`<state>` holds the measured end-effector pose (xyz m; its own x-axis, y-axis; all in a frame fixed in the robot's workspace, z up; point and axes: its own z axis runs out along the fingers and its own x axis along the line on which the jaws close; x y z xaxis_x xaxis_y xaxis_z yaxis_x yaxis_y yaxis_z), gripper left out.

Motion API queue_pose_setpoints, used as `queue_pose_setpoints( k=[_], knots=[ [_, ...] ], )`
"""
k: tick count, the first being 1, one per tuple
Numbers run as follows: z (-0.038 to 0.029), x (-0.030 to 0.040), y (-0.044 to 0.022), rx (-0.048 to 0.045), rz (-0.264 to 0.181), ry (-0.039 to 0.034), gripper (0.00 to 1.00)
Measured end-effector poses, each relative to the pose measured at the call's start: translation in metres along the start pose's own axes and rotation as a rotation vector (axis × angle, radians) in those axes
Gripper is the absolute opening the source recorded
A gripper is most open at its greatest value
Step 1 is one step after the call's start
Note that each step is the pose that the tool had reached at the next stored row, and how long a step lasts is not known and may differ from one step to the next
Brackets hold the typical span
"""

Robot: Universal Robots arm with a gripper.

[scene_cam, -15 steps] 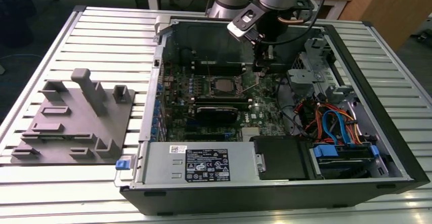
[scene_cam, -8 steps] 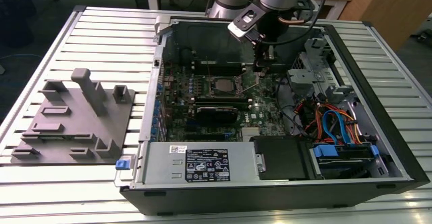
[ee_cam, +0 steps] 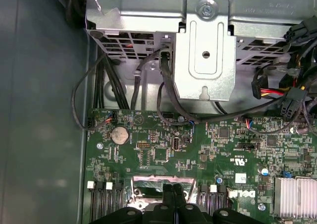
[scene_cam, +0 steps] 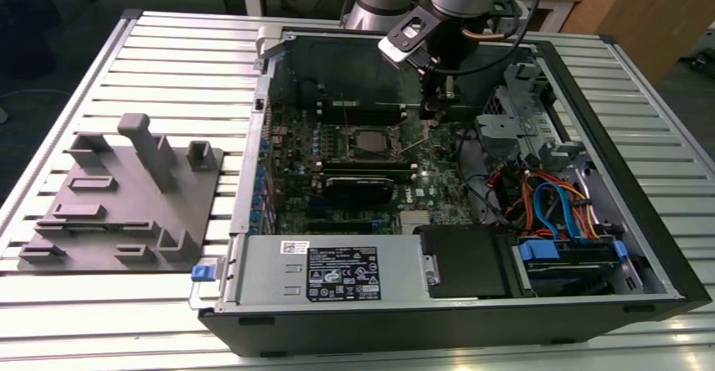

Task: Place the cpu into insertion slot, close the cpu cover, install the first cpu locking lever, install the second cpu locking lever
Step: 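Close the cpu cover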

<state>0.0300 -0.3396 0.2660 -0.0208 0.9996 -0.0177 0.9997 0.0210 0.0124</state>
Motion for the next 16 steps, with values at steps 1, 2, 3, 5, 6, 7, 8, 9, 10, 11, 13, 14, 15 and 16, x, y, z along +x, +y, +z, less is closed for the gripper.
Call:
queue_pose_setpoints(
  k=[1, 2, 3, 5, 6, 7, 8, 9, 10, 11, 13, 14, 15, 16],
  knots=[
    [-0.0001, 0.0000, 0.0001, 0.0000, 0.000, -0.0002, 0.10],
    [0.0000, 0.0000, 0.0001, 0.0000, 0.000, -0.0001, 0.10],
    [0.0000, 0.0000, 0.0002, 0.0000, 0.000, -0.0001, 0.10],
    [0.0000, 0.0000, 0.0006, 0.0001, 0.000, -0.0001, 0.10],
    [0.0000, 0.0000, 0.0011, 0.0000, 0.000, 0.0000, 0.10],
    [0.0000, 0.0000, 0.0015, 0.0000, 0.000, 0.0000, 0.10],
    [0.0001, 0.0000, 0.0015, 0.0000, 0.000, 0.0000, 0.10],
    [0.0000, -0.0001, 0.0015, 0.0000, 0.000, -0.0001, 0.10],
    [0.0000, -0.0001, 0.0015, 0.0000, 0.000, -0.0001, 0.10],
    [0.0000, -0.0001, 0.0016, 0.0000, 0.000, -0.0001, 0.10],
    [0.0002, -0.0001, 0.0021, 0.0003, 0.000, 0.0000, 0.10],
    [0.0005, -0.0002, 0.0033, 0.0006, 0.000, 0.0001, 0.10],
    [0.0007, -0.0002, 0.0048, 0.0012, 0.000, -0.0001, 0.10],
    [0.0009, -0.0002, 0.0061, 0.0016, 0.000, -0.0003, 0.10]
  ],
)
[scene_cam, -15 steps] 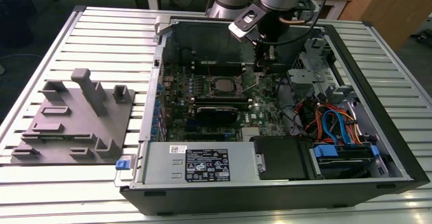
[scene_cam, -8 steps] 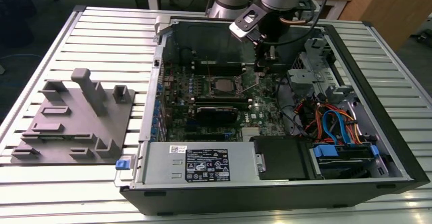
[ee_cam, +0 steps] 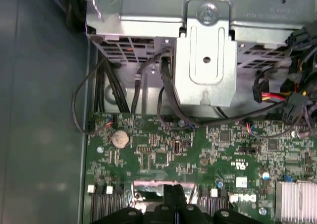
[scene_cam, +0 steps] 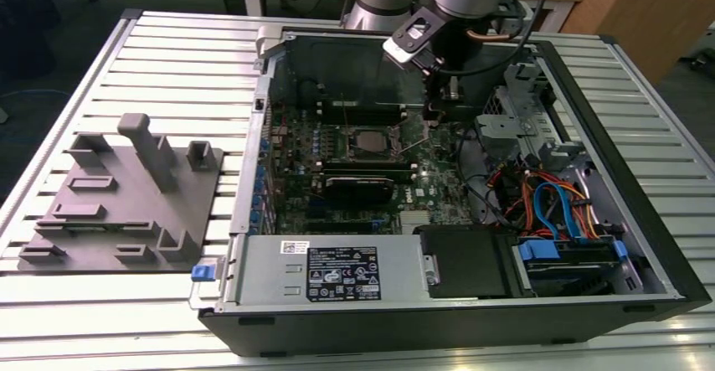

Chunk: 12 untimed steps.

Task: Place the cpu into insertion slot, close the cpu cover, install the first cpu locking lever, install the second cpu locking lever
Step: 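Close the cpu cover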

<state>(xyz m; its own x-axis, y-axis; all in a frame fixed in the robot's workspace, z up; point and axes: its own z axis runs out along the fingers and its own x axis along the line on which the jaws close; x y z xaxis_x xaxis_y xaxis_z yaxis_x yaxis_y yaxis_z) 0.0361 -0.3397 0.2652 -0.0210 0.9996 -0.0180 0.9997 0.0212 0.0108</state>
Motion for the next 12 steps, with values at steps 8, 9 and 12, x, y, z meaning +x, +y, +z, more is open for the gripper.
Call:
queue_pose_setpoints(
  k=[8, 9, 12],
  knots=[
    [0.0002, 0.0000, 0.0007, 0.0028, 0.000, 0.0002, 0.10],
    [0.0002, 0.0000, 0.0008, 0.0044, 0.000, 0.0004, 0.10],
    [0.0002, 0.0000, 0.0008, 0.0059, 0.000, 0.0003, 0.10]
  ],
)
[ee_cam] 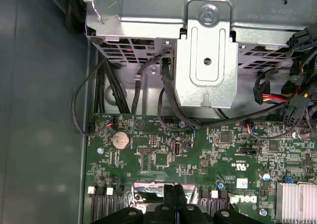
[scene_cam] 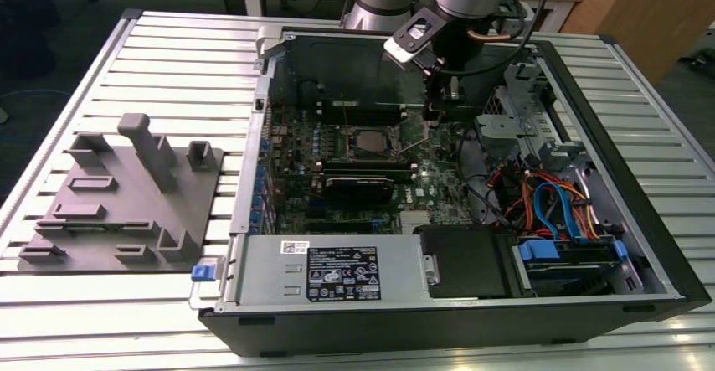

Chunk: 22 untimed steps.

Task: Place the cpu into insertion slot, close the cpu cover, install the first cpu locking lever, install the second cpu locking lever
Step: 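Close the cpu cover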

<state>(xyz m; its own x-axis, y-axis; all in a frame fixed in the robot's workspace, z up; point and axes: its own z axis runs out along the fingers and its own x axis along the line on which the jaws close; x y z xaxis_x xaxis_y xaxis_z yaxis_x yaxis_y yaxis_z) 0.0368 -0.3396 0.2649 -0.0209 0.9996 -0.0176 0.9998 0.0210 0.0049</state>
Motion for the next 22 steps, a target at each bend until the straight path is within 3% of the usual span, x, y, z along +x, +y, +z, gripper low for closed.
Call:
queue_pose_setpoints(
  k=[6, 9, 17, 22],
  knots=[
    [0.0000, 0.0000, 0.0001, 0.0008, 0.000, 0.0000, 0.10],
    [0.0000, 0.0000, 0.0004, 0.0082, 0.000, 0.0003, 0.10],
    [0.0000, 0.0000, 0.0006, 0.0098, 0.000, 0.0004, 0.10],
    [0.0002, -0.0001, 0.0059, 0.0098, 0.000, 0.0003, 0.10]
  ],
)
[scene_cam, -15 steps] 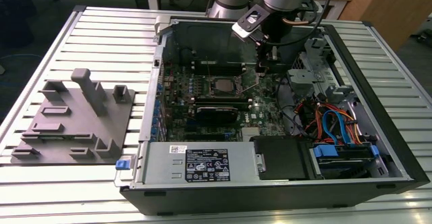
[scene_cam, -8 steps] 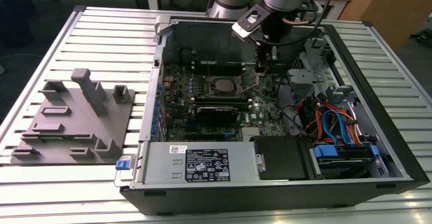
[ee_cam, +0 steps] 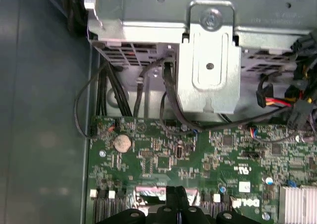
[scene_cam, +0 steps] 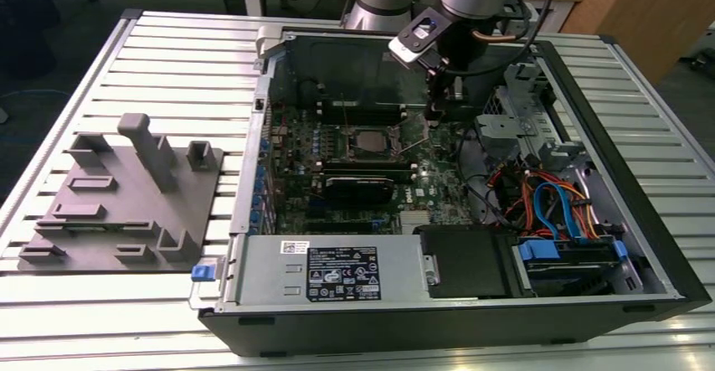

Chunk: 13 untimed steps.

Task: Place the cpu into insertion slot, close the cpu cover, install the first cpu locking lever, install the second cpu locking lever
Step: 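Close the cpu cover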

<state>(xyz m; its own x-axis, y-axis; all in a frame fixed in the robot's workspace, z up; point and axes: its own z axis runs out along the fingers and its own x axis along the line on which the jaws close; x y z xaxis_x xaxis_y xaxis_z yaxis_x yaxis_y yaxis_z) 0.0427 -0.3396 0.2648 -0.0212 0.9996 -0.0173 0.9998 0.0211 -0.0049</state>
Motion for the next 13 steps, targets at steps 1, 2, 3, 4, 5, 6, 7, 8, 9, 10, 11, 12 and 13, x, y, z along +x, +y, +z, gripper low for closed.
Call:
queue_pose_setpoints(
  k=[1, 2, 3, 4, 5, 6, 7, 8, 9, 10, 11, 12, 13],
  knots=[
    [0.0000, 0.0000, 0.0001, 0.0002, 0.000, -0.0001, 0.10],
    [0.0000, 0.0000, 0.0001, 0.0001, 0.000, -0.0001, 0.10],
    [0.0000, 0.0000, 0.0001, 0.0001, 0.000, 0.0000, 0.10],
    [0.0000, 0.0000, 0.0001, 0.0001, 0.000, 0.0000, 0.10],
    [0.0001, 0.0000, 0.0006, 0.0001, 0.000, 0.0001, 0.10],
    [0.0001, 0.0000, 0.0010, 0.0001, 0.000, 0.0000, 0.10],
    [0.0001, 0.0000, 0.0011, 0.0001, 0.000, 0.0000, 0.10],
    [0.0001, 0.0000, 0.0011, 0.0001, 0.000, 0.0000, 0.10],
    [0.0001, 0.0000, 0.0011, 0.0001, 0.000, 0.0000, 0.10],
    [0.0001, 0.0000, 0.0011, 0.0001, 0.000, 0.0000, 0.10],
    [0.0001, 0.0000, 0.0011, 0.0001, 0.000, 0.0000, 0.10],
    [0.0001, 0.0000, 0.0011, 0.0001, 0.000, 0.0000, 0.10],
    [0.0001, 0.0000, 0.0011, 0.0001, 0.000, 0.0000, 0.10]
  ],
)
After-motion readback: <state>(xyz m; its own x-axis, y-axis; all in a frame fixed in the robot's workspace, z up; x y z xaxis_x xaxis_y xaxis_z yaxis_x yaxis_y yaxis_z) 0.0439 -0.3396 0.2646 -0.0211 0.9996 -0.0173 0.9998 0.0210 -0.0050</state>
